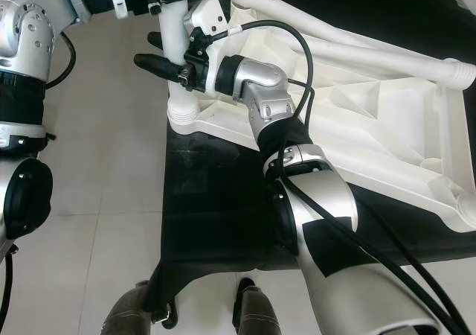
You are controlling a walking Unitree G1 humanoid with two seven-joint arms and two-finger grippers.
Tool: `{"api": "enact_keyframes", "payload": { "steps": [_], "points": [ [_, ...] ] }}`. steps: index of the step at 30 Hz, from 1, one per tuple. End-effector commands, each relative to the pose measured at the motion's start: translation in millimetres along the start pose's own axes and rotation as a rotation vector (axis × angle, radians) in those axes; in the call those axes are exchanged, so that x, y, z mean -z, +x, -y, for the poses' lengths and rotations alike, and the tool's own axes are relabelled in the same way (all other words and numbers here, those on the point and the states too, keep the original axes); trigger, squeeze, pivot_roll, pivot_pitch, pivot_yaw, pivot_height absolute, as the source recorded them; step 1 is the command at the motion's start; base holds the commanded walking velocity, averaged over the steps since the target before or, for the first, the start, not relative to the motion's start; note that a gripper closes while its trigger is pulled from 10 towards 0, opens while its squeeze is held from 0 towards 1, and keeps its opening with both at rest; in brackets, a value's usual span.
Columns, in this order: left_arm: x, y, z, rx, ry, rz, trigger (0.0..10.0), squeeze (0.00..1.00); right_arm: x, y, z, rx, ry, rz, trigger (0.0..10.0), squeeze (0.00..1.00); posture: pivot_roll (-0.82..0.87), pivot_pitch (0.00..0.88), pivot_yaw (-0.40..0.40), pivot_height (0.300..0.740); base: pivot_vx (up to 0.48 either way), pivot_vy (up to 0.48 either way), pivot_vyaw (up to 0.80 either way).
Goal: Building children table
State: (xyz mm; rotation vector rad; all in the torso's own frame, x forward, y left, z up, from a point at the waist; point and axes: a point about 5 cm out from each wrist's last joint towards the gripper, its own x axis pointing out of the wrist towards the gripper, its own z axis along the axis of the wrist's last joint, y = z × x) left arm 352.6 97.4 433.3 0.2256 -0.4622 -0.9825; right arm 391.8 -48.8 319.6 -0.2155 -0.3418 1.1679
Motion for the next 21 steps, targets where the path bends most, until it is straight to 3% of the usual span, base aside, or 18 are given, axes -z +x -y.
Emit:
{"api": "enact_keyframes", "payload": {
  "steps": [1,2,3,4,5,6,7,8,9,10,12,21],
  "points": [
    [-1.2,7.7,5.5,0.021,0.013,0.005,10.0,1.0,8.3,14.5,-13.3,-0.058,-0.011,-0.067,0.0,0.0,-0.07,0.259,-0.051,0.74,0.0,0.0,0.0],
    [-1.2,7.5,4.8,0.014,0.017,0.0,10.0,1.0,10.9,13.4,-10.3,0.005,-0.007,-0.087,0.0,0.0,-0.07,0.259,-0.059,0.74,0.0,0.0,0.0],
    [-1.2,7.0,3.9,0.005,0.013,-0.002,10.0,1.0,19.9,15.0,-7.2,0.157,0.023,-0.139,0.0,0.0,-0.08,0.26,-0.076,0.74,0.0,0.0,0.0],
    [-0.9,6.1,3.4,-0.003,0.014,-0.005,10.0,1.0,35.2,6.4,9.4,0.679,0.091,-0.197,0.0,0.0,-0.1,0.247,-0.087,0.74,0.0,0.0,0.0],
    [-0.9,6.1,3.4,-0.003,0.014,-0.005,10.0,1.0,35.2,6.4,9.4,0.679,0.091,-0.197,0.0,0.0,-0.1,0.247,-0.087,0.74,0.0,0.0,0.0],
    [-0.6,5.4,3.2,-0.007,0.014,-0.006,10.0,1.0,46.9,-6.9,15.7,1.054,0.128,-0.267,0.0,0.0,-0.1,0.247,-0.087,0.74,0.0,0.0,0.0],
    [-0.6,5.4,3.2,-0.007,0.014,-0.006,10.0,1.0,46.9,-6.9,15.7,1.054,0.128,-0.267,0.0,0.0,-0.1,0.247,-0.087,0.74,0.0,0.0,0.0],
    [0.1,5.6,2.5,-0.005,0.004,-0.006,10.0,0.0,63.2,2.0,-4.4,1.056,0.146,-0.278,0.0,0.0,-0.1,0.251,-0.074,0.74,0.0,0.0,0.0],
    [2.1,6.9,3.5,-0.001,-0.003,-0.005,10.0,0.0,70.8,13.2,-22.2,0.98,0.155,-0.259,0.0,0.0,-0.1,0.244,-0.076,0.74,0.0,0.0,0.0],
    [2.1,6.9,3.5,-0.001,-0.003,-0.005,10.0,0.0,70.8,13.2,-22.2,0.98,0.155,-0.259,0.0,0.0,-0.1,0.244,-0.076,0.74,0.0,0.0,0.0],
    [3.9,10.4,6.7,0.017,-0.015,0.001,10.0,0.0,69.9,30.7,-41.3,0.79,0.14,-0.211,0.0,0.0,-0.1,0.233,-0.079,0.74,0.0,0.0,0.0],
    [0.4,4.8,2.4,-0.004,0.002,0.004,10.0,0.0,60.3,28.6,-29.1,0.798,0.11,-0.188,0.0,0.0,-0.09,0.215,-0.081,0.74,0.0,0.0,0.0]
  ]
}}
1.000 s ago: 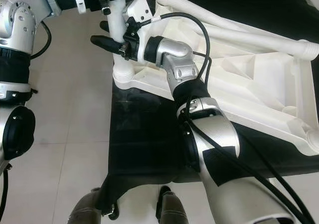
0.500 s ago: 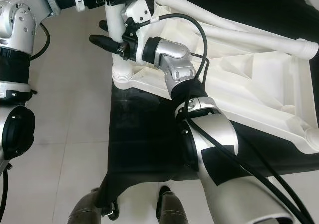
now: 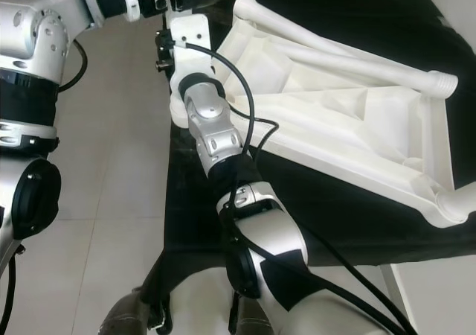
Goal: Building children table
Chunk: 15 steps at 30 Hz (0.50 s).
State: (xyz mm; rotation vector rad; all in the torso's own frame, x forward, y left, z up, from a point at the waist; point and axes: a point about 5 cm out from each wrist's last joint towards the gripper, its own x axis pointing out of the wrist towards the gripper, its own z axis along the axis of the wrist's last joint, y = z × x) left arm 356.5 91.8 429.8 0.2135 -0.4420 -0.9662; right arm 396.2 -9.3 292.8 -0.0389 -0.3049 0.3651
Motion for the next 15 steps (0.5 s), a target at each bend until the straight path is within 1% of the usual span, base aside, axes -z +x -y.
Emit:
{"api": "enact_keyframes", "payload": {
  "steps": [1,2,3,4,6,7,10,11,12,15],
  "points": [
    [-5.0,-3.7,-0.6,0.007,0.022,0.015,10.0,0.0,32.9,-7.2,2.8,0.009,-0.019,-0.145,0.0,0.0,-0.08,0.213,-0.079,0.74,0.0,0.0,0.0],
    [-5.4,-6.4,-1.2,0.008,0.023,0.011,10.0,0.0,32.3,-6.8,6.7,0.03,-0.029,-0.151,0.0,0.0,-0.08,0.212,-0.078,0.74,0.0,0.0,0.0],
    [-5.4,-6.4,-1.2,0.008,0.023,0.011,10.0,0.0,32.3,-6.8,6.7,0.03,-0.029,-0.151,0.0,0.0,-0.08,0.212,-0.078,0.74,0.0,0.0,0.0],
    [-5.5,-9.1,-1.6,0.009,0.024,0.007,10.0,0.0,31.9,-7.3,8.8,0.055,-0.043,-0.16,10.0,0.0,-0.07,0.209,-0.078,0.74,0.0,0.0,0.0],
    [-5.7,-11.1,-1.8,0.011,0.025,0.004,10.0,0.0,31.0,-7.7,9.6,0.056,-0.046,-0.161,10.0,0.0,-0.07,0.207,-0.079,0.74,0.0,0.0,0.0],
    [-5.7,-12.5,-1.9,0.013,0.027,0.001,10.0,0.0,30.0,-7.8,10.9,0.05,-0.041,-0.159,10.0,1.0,-0.06,0.205,-0.079,0.74,0.0,0.0,0.0],
    [-6.0,-13.7,-1.9,0.014,0.034,-0.002,10.0,0.0,27.6,-8.1,13.1,0.03,-0.04,-0.15,10.0,1.0,-0.06,0.204,-0.078,0.74,0.0,0.0,0.0],
    [-6.7,-14.1,-1.9,0.014,0.038,-0.002,10.0,0.0,26.2,-7.9,15.1,0.026,-0.045,-0.144,10.0,1.0,-0.07,0.203,-0.078,0.74,0.0,0.0,0.0],
    [-9.6,-15.0,-2.3,0.01,0.049,0.005,10.0,0.0,23.4,-6.6,20.4,0.025,-0.054,-0.136,10.0,1.0,-0.07,0.204,-0.079,0.74,0.0,0.0,0.0],
    [-10.3,-15.2,-2.4,0.009,0.051,0.007,10.0,0.0,22.9,-6.3,21.6,0.026,-0.055,-0.134,10.0,1.0,-0.07,0.204,-0.079,0.74,0.0,0.0,0.0]
  ]
}}
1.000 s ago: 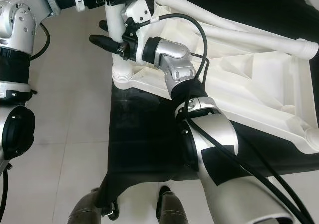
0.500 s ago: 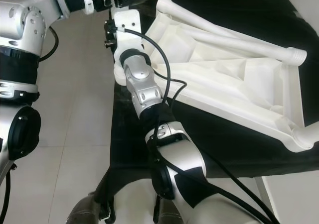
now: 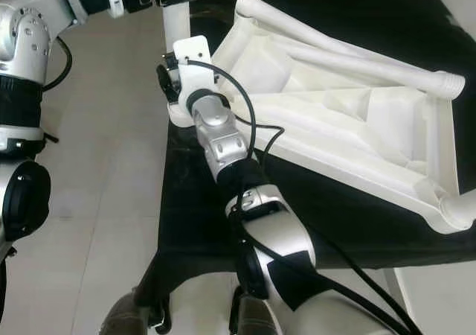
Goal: Building children table
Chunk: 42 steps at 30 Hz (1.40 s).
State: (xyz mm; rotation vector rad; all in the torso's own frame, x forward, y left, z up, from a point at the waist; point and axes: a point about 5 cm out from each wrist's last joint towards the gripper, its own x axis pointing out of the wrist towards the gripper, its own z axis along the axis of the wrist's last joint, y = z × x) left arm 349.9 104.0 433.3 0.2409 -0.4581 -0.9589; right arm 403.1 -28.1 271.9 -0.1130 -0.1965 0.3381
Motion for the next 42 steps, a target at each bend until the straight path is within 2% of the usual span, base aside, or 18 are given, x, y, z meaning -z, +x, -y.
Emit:
{"api": "enact_keyframes", "payload": {
  "steps": [1,7,9,13,14,15,17,19,24,25,26,28,29,30,31,33,34,42],
  "points": [
    [-5.9,-3.4,0.7,0.011,0.022,0.01,10.0,0.0,1.2,1.0,6.8,0.019,-0.002,-0.015,10.0,1.0,-0.07,0.205,-0.078,0.74,0.0,0.0,0.0],
    [-14.0,-11.0,6.4,0.053,0.057,0.016,10.0,0.0,1.4,1.3,20.6,0.062,-0.011,-0.024,10.0,1.0,-0.07,0.207,-0.077,0.74,0.0,0.0,0.0],
    [-34.8,-34.1,22.0,0.138,0.109,0.035,10.0,0.0,1.7,0.0,31.1,0.082,-0.015,-0.029,10.0,1.0,-0.06,0.206,-0.072,0.74,0.0,0.0,0.0],
    [-43.2,-44.4,27.7,0.154,0.128,0.034,10.0,0.0,3.0,-0.7,33.6,0.083,-0.017,-0.034,10.0,1.0,-0.06,0.207,-0.071,0.74,0.0,0.0,0.0],
    [-49.3,-55.7,33.2,0.161,0.155,0.017,10.0,0.0,5.1,-1.7,36.0,0.081,-0.018,-0.041,10.0,1.0,-0.05,0.206,-0.074,0.74,0.0,0.0,0.0],
    [-52.6,-66.2,36.8,0.152,0.177,-0.008,10.0,0.0,7.4,-2.7,38.1,0.081,-0.018,-0.047,10.0,1.0,-0.04,0.205,-0.073,0.74,0.0,0.0,0.0],
    [-52.6,-66.2,36.8,0.152,0.177,-0.008,10.0,0.0,7.4,-2.7,38.1,0.081,-0.018,-0.047,10.0,1.0,-0.04,0.205,-0.073,0.74,0.0,0.0,0.0],
    [-52.6,-88.3,43.8,0.1,0.203,-0.062,10.0,0.0,10.8,-4.4,41.3,0.079,-0.003,-0.053,10.0,1.0,-0.04,0.2,-0.075,0.74,0.0,0.0,0.0],
    [-50.9,-96.3,46.6,0.074,0.211,-0.085,10.0,0.0,11.6,-4.8,41.8,0.074,0.009,-0.053,10.0,1.0,-0.03,0.2,-0.075,0.74,0.0,0.0,0.0],
    [-47.4,-107.8,49.7,0.013,0.209,-0.11,10.0,0.0,10.4,-5.4,39.8,0.039,0.043,-0.029,10.0,1.0,-0.03,0.195,-0.077,0.74,0.0,0.0,0.0],
    [-37.2,-121.3,53.1,-0.063,0.196,-0.145,10.0,0.0,9.1,-6.6,37.6,-0.002,0.076,0.002,10.0,0.41,-0.03,0.179,-0.078,0.74,0.0,0.0,0.0],
    [-37.2,-121.3,53.1,-0.063,0.196,-0.145,10.0,0.0,9.1,-6.6,37.6,-0.002,0.076,0.002,10.0,0.41,-0.03,0.179,-0.078,0.74,0.0,0.0,0.0],
    [-27.8,-131.3,55.9,-0.119,0.183,-0.172,10.0,0.0,8.4,-7.7,35.7,-0.033,0.094,0.025,10.0,0.28,-0.02,0.172,-0.075,0.74,0.0,0.0,0.0],
    [-9.5,-142.6,59.7,-0.197,0.15,-0.2,10.0,0.0,7.9,-9.6,34.6,-0.063,0.108,0.05,10.0,0.0,-0.03,0.16,-0.073,0.74,0.0,0.0,0.0],
    [-9.5,-142.6,59.7,-0.197,0.15,-0.2,10.0,0.0,7.9,-9.6,34.6,-0.063,0.108,0.05,10.0,0.0,-0.03,0.16,-0.073,0.74,0.0,0.0,0.0],
    [25.7,-163.9,74.5,-0.331,0.06,-0.26,10.0,0.0,9.6,-14.1,37.5,-0.091,0.118,0.079,10.0,0.0,-0.03,0.154,-0.073,0.74,0.0,0.0,0.0],
    [32.0,-167.1,78.2,-0.354,0.037,-0.269,10.0,0.0,10.6,-15.1,39.9,-0.092,0.119,0.079,10.0,0.0,-0.03,0.152,-0.073,0.74,0.0,0.0,0.0],
    [46.4,-175.3,84.1,-0.434,0.004,-0.303,10.0,0.0,14.8,-18.7,45.4,-0.121,0.113,0.074,10.0,0.0,-0.03,0.147,-0.067,0.74,0.0,0.0,0.0]
  ]
}}
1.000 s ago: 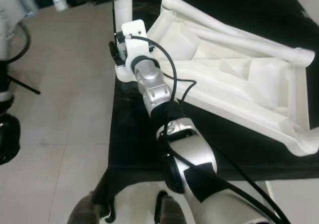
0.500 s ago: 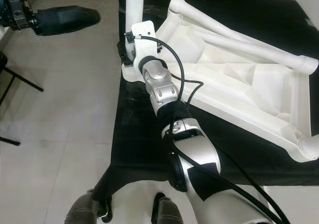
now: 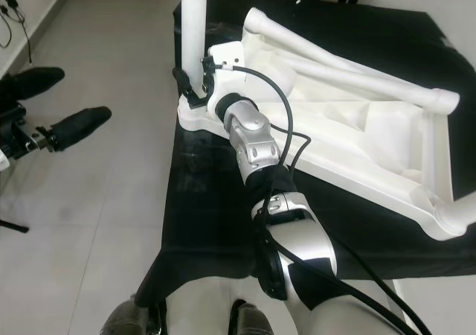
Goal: Building children table
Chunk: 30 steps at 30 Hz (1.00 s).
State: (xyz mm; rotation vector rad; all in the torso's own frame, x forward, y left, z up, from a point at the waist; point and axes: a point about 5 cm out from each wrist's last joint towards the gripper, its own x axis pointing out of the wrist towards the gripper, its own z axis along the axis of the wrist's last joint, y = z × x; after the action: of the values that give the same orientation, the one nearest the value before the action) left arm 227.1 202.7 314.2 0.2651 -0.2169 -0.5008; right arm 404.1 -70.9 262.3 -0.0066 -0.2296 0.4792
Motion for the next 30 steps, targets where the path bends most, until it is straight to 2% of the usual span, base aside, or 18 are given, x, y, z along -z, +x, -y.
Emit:
{"api": "enact_keyframes", "payload": {
  "steps": [1,2,3,4,6,7,11,15,16,17,18,19,20,22,23,24,26,30],
  "points": [
    [13.0,-4.6,3.5,-0.064,-0.001,-0.031,10.0,0.0,4.9,-9.6,9.2,-0.035,-0.006,0.005,10.0,0.0,-0.03,0.148,-0.065,0.74,0.0,0.0,0.0],
    [28.5,-7.7,6.4,-0.115,0.003,-0.077,10.0,0.0,10.8,-16.8,15.0,-0.058,-0.02,-0.012,10.0,0.0,-0.04,0.148,-0.063,0.74,0.0,0.0,0.0],
    [28.5,-7.7,6.4,-0.115,0.003,-0.077,10.0,0.0,10.8,-16.8,15.0,-0.058,-0.02,-0.012,10.0,0.0,-0.04,0.148,-0.063,0.74,0.0,0.0,0.0],
    [40.4,-10.3,9.6,-0.15,0.007,-0.112,10.0,0.0,17.5,-24.4,20.9,-0.071,-0.04,-0.034,10.0,0.0,-0.04,0.145,-0.062,0.74,0.0,0.0,0.0],
    [49.3,-12.0,12.8,-0.166,0.007,-0.137,10.0,0.0,21.7,-29.0,24.4,-0.075,-0.053,-0.05,10.0,0.0,-0.04,0.143,-0.062,0.74,0.0,0.0,0.0],
    [49.3,-12.0,12.8,-0.166,0.007,-0.137,10.0,0.0,21.7,-29.0,24.4,-0.075,-0.053,-0.05,10.0,0.0,-0.04,0.143,-0.062,0.74,0.0,0.0,0.0],
    [79.2,-20.1,24.6,-0.254,-0.016,-0.213,10.0,0.0,38.2,-50.0,30.5,-0.065,-0.074,-0.091,10.0,0.0,-0.06,0.132,-0.063,0.74,0.0,0.0,0.0],
    [86.2,-22.0,27.6,-0.277,-0.024,-0.231,10.0,0.0,42.5,-55.8,29.9,-0.061,-0.075,-0.098,10.0,0.0,-0.06,0.131,-0.062,0.74,0.0,0.0,0.0],
    [94.6,-24.7,32.4,-0.304,-0.032,-0.256,10.0,0.0,48.7,-63.2,26.4,-0.045,-0.065,-0.102,10.0,0.0,-0.06,0.127,-0.065,0.74,0.0,0.0,0.0],
    [94.6,-24.7,32.4,-0.304,-0.032,-0.256,10.0,0.0,48.7,-63.2,26.4,-0.045,-0.065,-0.102,10.0,0.0,-0.06,0.127,-0.065,0.74,0.0,0.0,0.0],
    [105.1,-29.5,39.4,-0.343,-0.049,-0.281,10.0,0.0,58.0,-73.7,18.3,-0.019,-0.04,-0.107,10.0,0.0,-0.06,0.119,-0.064,0.74,0.0,0.0,0.0],
    [105.1,-29.5,39.4,-0.343,-0.049,-0.281,10.0,0.0,58.0,-73.7,18.3,-0.019,-0.04,-0.107,10.0,0.0,-0.06,0.119,-0.064,0.74,0.0,0.0,0.0],
    [114.0,-34.1,46.4,-0.371,-0.065,-0.306,10.0,0.0,66.0,-83.6,10.5,0.006,-0.026,-0.111,10.0,0.0,-0.05,0.113,-0.067,0.74,0.0,0.0,0.0],
    [114.0,-34.1,46.4,-0.371,-0.065,-0.306,10.0,0.0,66.0,-83.6,10.5,0.006,-0.026,-0.111,10.0,0.0,-0.05,0.113,-0.067,0.74,0.0,0.0,0.0],
    [131.9,-46.7,63.9,-0.426,-0.098,-0.37,10.0,0.0,82.5,-108.8,-10.7,0.03,-0.008,-0.139,10.0,0.0,-0.04,0.094,-0.07,0.74,0.0,0.0,0.0],
    [136.8,-51.1,69.8,-0.438,-0.114,-0.393,10.0,0.0,86.2,-116.7,-17.9,0.027,-0.009,-0.15,10.0,0.0,-0.04,0.094,-0.07,0.74,0.0,0.0,0.0],
    [139.9,-54.7,75.6,-0.44,-0.132,-0.408,10.0,0.0,86.7,-120.9,-21.2,0.02,-0.016,-0.153,10.0,0.0,-0.04,0.091,-0.07,0.74,0.0,0.0,0.0],
    [145.0,-57.8,85.0,-0.456,-0.169,-0.414,10.0,0.0,85.0,-122.8,-16.5,0.038,-0.019,-0.163,10.0,0.0,-0.04,0.085,-0.072,0.74,0.0,0.0,0.0]
  ]
}}
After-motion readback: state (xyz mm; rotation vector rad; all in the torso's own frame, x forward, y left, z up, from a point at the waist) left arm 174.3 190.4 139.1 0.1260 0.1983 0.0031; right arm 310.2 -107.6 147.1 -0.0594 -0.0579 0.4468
